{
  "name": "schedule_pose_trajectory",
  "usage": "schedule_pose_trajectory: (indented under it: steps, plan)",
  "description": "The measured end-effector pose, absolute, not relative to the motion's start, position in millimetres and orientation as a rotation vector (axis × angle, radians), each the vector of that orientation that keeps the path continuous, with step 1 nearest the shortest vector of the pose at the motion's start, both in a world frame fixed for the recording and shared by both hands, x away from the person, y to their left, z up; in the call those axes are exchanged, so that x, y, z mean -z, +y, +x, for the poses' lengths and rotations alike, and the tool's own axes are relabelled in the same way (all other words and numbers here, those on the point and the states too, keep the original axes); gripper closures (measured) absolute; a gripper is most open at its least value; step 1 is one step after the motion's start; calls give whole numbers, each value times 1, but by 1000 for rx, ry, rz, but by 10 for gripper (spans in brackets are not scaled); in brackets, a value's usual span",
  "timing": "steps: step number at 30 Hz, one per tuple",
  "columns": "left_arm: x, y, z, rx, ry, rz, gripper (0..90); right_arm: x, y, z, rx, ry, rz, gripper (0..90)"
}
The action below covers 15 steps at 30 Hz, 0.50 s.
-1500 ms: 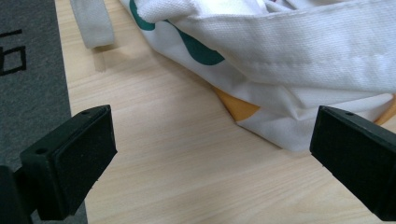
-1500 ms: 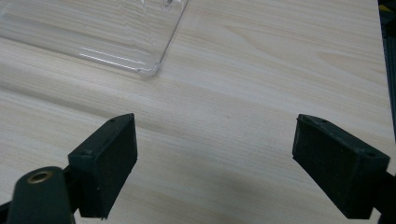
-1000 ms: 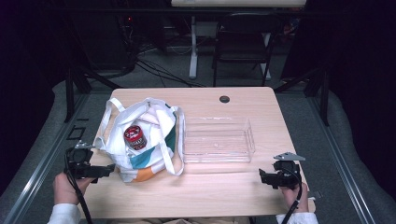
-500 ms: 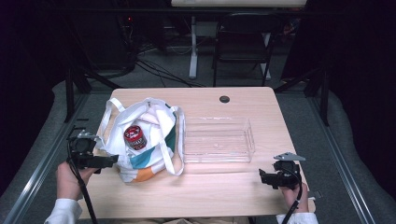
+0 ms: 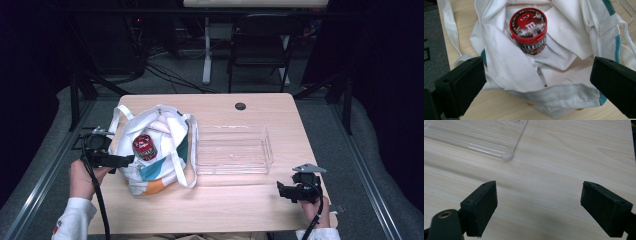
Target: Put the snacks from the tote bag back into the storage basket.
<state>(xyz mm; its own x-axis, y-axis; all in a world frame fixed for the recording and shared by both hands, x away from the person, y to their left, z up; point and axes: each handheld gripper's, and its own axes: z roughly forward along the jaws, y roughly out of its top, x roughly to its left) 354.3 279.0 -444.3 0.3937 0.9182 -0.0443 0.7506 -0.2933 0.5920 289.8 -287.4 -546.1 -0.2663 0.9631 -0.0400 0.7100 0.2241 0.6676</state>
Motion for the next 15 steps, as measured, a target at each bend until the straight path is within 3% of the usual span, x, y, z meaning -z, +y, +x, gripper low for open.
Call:
schedule_pose_trajectory:
  steps: [15]
  plan:
    - [438, 265, 378, -388, 1392, 2140, 2, 546, -287, 290, -749, 2050, 1534, 133]
